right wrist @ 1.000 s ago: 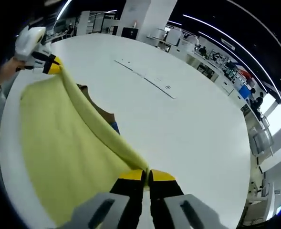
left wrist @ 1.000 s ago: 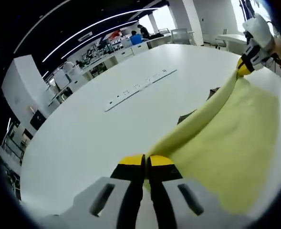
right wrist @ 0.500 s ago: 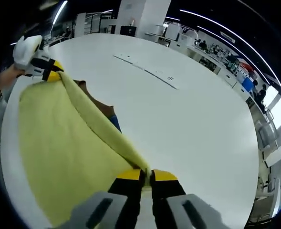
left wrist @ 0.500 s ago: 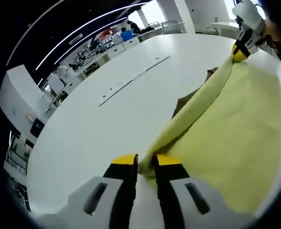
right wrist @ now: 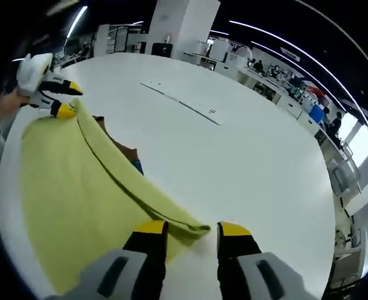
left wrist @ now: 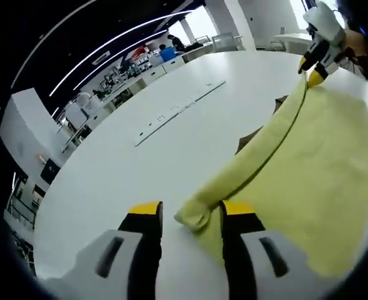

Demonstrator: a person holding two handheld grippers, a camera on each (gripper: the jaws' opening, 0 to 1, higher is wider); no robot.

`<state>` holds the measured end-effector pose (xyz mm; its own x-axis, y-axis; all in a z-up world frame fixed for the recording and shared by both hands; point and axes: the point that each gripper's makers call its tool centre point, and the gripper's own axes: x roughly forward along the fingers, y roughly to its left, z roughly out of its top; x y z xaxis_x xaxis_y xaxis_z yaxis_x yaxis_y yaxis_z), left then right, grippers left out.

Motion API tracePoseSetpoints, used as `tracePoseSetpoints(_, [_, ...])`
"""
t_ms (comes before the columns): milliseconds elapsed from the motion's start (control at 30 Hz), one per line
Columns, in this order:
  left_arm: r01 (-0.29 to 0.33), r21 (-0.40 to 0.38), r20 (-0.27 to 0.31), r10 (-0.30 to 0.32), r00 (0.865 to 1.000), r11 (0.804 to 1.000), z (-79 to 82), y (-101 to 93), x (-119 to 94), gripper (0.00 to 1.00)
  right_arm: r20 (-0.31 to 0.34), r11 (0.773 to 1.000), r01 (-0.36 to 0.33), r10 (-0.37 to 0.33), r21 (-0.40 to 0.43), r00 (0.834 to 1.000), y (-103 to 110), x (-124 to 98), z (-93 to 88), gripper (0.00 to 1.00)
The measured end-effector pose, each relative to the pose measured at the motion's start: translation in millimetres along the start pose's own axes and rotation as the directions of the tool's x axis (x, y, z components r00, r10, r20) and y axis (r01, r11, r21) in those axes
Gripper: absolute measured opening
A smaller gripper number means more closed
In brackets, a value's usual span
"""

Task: Fold the garment on the visible template until the final outline fits inside the template.

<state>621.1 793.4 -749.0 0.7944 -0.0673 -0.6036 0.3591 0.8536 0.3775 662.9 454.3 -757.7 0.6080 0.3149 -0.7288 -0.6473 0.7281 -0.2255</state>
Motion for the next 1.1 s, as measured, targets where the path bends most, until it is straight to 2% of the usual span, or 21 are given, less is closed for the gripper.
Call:
tracePoseSetpoints(100, [-0.032, -0.096, 0.002, 0.032, 0.999, 0.995, -0.2, 9.1, 6, 0.35, 0.022, 0.995, 0.067, -0.069, 0.079, 0.997, -15, 4, 3.1, 0.28])
tracePoseSetpoints(200, [-0.077, -0.144, 0.017, 0.081, 0.997, 0.987, 3.4, 21.6, 7, 0.35, 0.029, 0.988, 0.098, -0.102, 0.119, 0.994, -24, 5, 4.6, 0.28])
tracePoseSetpoints(267, [-0.084, -0.163, 0.035, 0.091, 0.995, 0.983, 7.7, 26.3, 6, 0.35, 0.031, 0.985, 0.102, -0.107, 0.138, 0.994, -26, 5, 5.2, 0.28])
tracePoseSetpoints(433, [-0.068, -0.19, 0.036, 0.077, 0.996, 0.979, 7.3, 27.9, 3, 0.38, 0.041, 0.986, 0.077, -0.084, 0.149, 0.996, -22, 4, 7.6, 0.29])
tracePoseSetpoints(467, [-0.066, -0.221, 0.033, 0.075, 0.997, 0.973, 6.0, 28.0, 1, 0.39, 0.047, 0.985, 0.073, -0.082, 0.159, 0.996, -21, 3, 8.7, 0.3])
tracePoseSetpoints(567, [-0.037, -0.365, 0.043, 0.057, 0.997, 0.93, 5.8, 29.1, -5, 0.4, 0.055, 0.979, 0.074, -0.086, 0.192, 0.995, -22, 0, 11.3, 0.3])
tracePoseSetpoints(600, [-0.044, -0.378, 0.045, 0.065, 0.997, 0.925, 5.5, 32.3, -7, 0.41, 0.053, 0.978, 0.081, -0.092, 0.19, 0.994, -23, 0, 11.2, 0.3])
tracePoseSetpoints(667, [-0.044, -0.35, 0.053, 0.067, 0.996, 0.936, 6.9, 34.2, -12, 0.41, 0.051, 0.979, 0.08, -0.091, 0.188, 0.995, -22, 0, 11.3, 0.3])
tracePoseSetpoints(733, [-0.011, -0.295, 0.057, 0.03, 0.998, 0.955, 7.4, 27.3, -15, 0.44, 0.045, 0.979, 0.07, -0.08, 0.191, 0.996, -19, 0, 10.2, 0.3])
tracePoseSetpoints(767, [0.001, -0.253, 0.04, 0.009, 0.999, 0.967, 3.7, 23.0, -13, 0.46, 0.039, 0.98, 0.064, -0.073, 0.189, 0.997, -18, 1, 8.6, 0.3])
tracePoseSetpoints(833, [-0.004, -0.19, 0.009, 0.006, 1.0, 0.982, -3.2, 20.2, -11, 0.46, 0.022, 0.979, 0.058, -0.063, 0.194, 0.998, -16, 4, 4.0, 0.32])
tracePoseSetpoints(1100, [-0.007, -0.169, -0.011, 0.005, 1.0, 0.986, -6.3, 17.0, 3, 0.43, 0.002, 0.979, 0.043, -0.044, 0.202, 0.999, -12, 12, -1.2, 0.34])
